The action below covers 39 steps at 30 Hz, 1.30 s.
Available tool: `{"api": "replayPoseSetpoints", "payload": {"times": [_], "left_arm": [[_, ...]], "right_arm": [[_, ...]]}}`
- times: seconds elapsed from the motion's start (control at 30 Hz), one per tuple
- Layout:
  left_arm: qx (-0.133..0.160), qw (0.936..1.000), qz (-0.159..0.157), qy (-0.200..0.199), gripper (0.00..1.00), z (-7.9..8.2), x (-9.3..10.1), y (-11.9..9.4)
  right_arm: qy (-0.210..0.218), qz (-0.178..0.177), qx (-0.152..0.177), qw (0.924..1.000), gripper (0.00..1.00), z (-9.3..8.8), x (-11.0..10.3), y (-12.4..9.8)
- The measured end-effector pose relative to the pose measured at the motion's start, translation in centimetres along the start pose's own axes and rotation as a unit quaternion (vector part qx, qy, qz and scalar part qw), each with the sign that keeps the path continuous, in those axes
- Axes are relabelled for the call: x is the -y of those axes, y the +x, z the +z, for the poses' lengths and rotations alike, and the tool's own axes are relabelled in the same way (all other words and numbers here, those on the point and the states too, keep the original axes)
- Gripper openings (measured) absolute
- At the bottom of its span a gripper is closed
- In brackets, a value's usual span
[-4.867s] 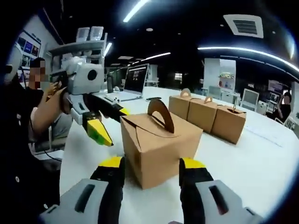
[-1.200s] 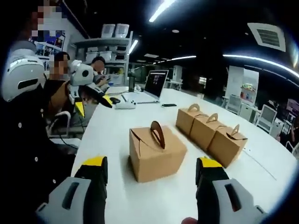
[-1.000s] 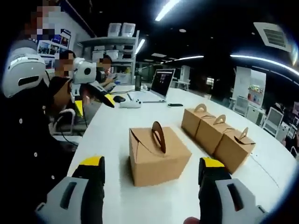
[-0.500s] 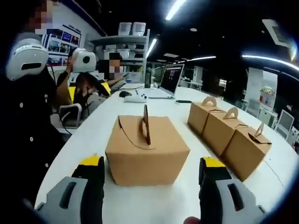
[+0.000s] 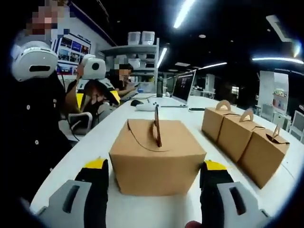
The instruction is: Pick up one paper box from the group, open the paper box, and remove the item inside
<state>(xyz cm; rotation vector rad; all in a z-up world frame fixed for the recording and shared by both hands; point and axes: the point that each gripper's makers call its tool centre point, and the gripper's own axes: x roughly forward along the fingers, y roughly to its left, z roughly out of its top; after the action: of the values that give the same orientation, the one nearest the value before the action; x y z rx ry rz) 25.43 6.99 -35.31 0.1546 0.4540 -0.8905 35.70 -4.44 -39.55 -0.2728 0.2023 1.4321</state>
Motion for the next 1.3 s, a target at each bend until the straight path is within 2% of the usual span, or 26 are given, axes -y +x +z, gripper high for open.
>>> {"api": "replayPoseSetpoints", "payload": {"times": [0.07, 0.47, 0.63, 0.83, 0.9, 1.03, 1.1, 1.17, 1.27, 1.3], "left_arm": [[-0.001, 1.0000, 0.001, -0.001, 0.58, -0.1, 0.0, 0.0], [-0.006, 0.9999, 0.002, 0.013, 0.58, 0.4, 0.5, 0.3], [-0.009, 0.9992, 0.021, 0.032, 0.58, 1.8, 0.5, 1.3], [-0.030, 0.9940, 0.048, 0.094, 0.54, 3.8, 0.4, 3.4], [-0.045, 0.9884, 0.064, 0.130, 0.54, 4.4, 0.1, 4.3], [-0.080, 0.9660, 0.100, 0.224, 0.46, 5.7, -0.5, 5.9], [-0.085, 0.9640, 0.110, 0.227, 0.45, 6.3, -0.5, 6.7], [-0.099, 0.9542, 0.113, 0.259, 0.43, 6.5, -0.8, 7.2], [-0.105, 0.9528, 0.117, 0.260, 0.41, 6.6, -0.9, 7.8], [-0.112, 0.9477, 0.123, 0.272, 0.40, 6.6, -1.2, 8.1]], "right_arm": [[-0.002, -0.004, 0.002, 1.0000, 0.72, 0.0, 0.1, 0.1], [-0.014, -0.014, 0.014, 0.9997, 0.71, 0.2, -0.2, 0.2], [-0.009, -0.017, 0.023, 0.9996, 0.71, 0.3, -0.3, 0.3], [-0.005, -0.021, 0.035, 0.9991, 0.71, 0.5, -0.2, 0.4], [-0.006, -0.022, 0.038, 0.9990, 0.71, 0.5, -0.2, 0.4], [-0.002, -0.024, 0.054, 0.9983, 0.71, 0.6, -0.1, 0.5], [0.001, -0.025, 0.060, 0.9979, 0.71, 0.6, 0.1, 0.4], [0.000, -0.026, 0.063, 0.9977, 0.71, 0.6, 0.1, 0.3], [0.000, -0.027, 0.065, 0.9975, 0.71, 0.5, 0.3, 0.2], [0.000, -0.027, 0.065, 0.9975, 0.71, 0.5, 0.3, 0.1]]}}
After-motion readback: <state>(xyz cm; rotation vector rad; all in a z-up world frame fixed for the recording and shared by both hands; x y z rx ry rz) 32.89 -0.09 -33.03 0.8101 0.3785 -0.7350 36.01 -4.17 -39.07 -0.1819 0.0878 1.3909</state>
